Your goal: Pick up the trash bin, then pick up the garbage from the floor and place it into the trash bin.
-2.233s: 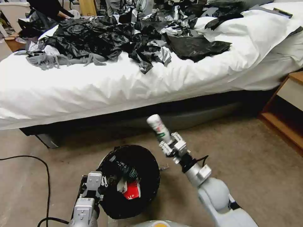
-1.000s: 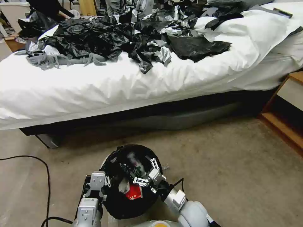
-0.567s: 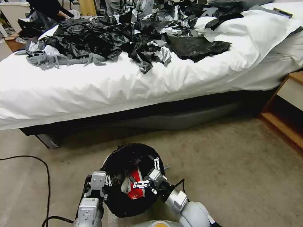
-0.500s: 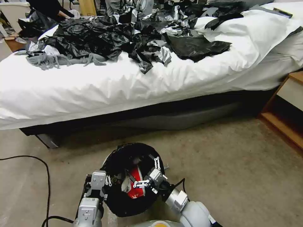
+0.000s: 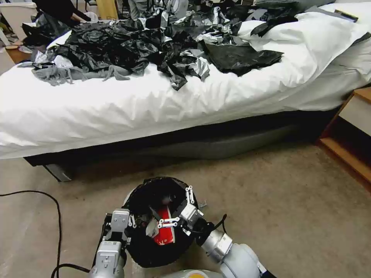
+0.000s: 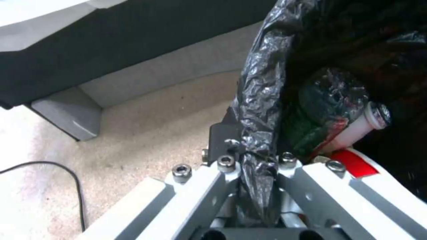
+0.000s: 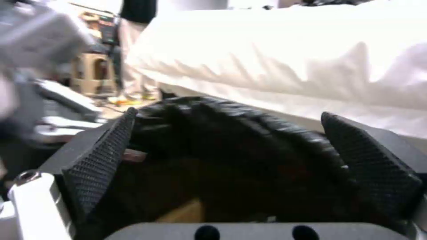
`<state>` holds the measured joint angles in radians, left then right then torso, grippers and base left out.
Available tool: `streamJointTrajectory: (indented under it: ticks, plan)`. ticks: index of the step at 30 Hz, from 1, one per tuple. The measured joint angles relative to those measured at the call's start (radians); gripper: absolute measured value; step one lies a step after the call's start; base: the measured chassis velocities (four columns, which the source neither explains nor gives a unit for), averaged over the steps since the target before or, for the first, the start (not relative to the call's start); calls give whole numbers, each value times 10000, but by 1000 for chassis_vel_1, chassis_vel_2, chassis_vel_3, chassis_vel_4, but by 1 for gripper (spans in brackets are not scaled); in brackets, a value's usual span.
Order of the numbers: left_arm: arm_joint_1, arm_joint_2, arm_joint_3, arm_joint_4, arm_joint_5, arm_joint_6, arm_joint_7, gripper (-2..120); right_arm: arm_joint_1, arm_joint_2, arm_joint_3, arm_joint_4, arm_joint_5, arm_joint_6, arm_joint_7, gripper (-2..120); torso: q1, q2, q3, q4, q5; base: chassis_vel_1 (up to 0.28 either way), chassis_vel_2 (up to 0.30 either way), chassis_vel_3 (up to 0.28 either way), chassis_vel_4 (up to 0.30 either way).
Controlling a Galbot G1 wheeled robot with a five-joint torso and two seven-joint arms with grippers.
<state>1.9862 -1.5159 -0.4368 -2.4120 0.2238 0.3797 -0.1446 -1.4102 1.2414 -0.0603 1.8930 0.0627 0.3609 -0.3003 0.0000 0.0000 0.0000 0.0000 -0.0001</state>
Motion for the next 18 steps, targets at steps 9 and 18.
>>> streamJointTrajectory:
  ticks: [9, 18]
  plan:
    - [-34, -15, -63, 105, -7, 12, 7, 0, -115, 41, 79, 526, 433, 243, -461, 100, 0, 0, 0, 0, 0, 0, 0, 0, 0]
    - [-116, -14, -190, 269, -116, 13, 10, 0, -528, 417, 1065, 1901, 542, 449, 640, 100, 0, 0, 0, 1, 2, 0, 0, 0, 0]
